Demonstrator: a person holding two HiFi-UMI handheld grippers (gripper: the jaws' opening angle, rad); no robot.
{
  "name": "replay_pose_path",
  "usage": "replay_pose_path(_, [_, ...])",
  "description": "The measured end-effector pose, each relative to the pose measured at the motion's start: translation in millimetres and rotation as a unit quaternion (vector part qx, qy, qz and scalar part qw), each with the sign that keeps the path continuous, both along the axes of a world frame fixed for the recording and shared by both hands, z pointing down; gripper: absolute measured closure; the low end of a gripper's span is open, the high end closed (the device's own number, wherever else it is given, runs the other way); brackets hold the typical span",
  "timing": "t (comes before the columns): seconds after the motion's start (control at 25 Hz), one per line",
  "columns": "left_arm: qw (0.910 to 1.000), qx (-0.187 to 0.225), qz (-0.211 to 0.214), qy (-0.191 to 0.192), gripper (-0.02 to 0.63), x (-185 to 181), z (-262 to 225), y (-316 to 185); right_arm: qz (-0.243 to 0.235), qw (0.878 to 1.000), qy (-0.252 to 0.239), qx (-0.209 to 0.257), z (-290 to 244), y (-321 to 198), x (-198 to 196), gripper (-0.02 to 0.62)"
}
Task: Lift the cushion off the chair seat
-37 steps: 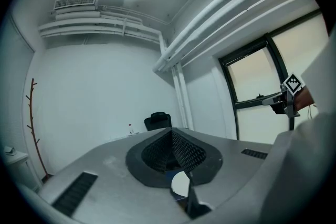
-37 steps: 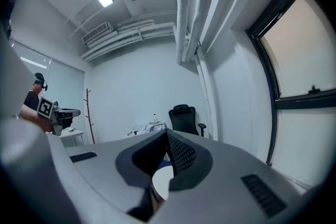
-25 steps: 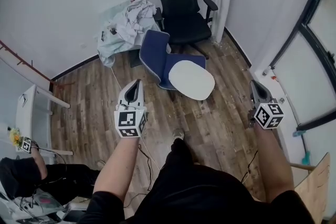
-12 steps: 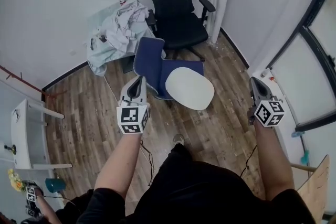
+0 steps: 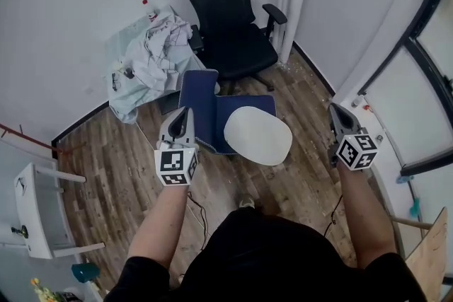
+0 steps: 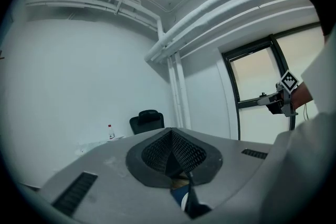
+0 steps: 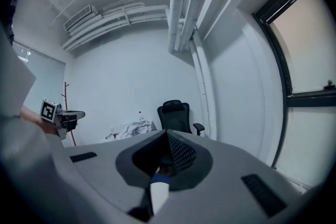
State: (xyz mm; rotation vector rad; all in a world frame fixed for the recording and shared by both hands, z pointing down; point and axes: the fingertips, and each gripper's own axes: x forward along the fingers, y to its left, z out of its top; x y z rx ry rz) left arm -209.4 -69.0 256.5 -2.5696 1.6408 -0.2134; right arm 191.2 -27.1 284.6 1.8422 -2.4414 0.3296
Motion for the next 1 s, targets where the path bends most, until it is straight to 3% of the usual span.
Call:
replay_pose_path(0.4, [0.9997, -0.003, 0.022, 0.006, 0.601, -16.5, 17.6, -96.3, 0.032, 0.999, 0.009, -0.006, 17.3, -70.7, -16.9, 0.584])
replay_pose_path(0.76, [0.9987, -0.014, 0.049, 0.010, 0.601, 18.4, 35.3, -135.7, 0.038, 0.999, 0.018, -0.025, 38.9, -96.7, -5.0, 0.584])
replay_pose_path(1.0, [0.9984, -0.035, 0.039, -0.019, 0.601, 31.5, 73.6, -150.8, 0.019, 0.998, 0.005, -0.061, 91.1, -117.4, -5.2, 0.584])
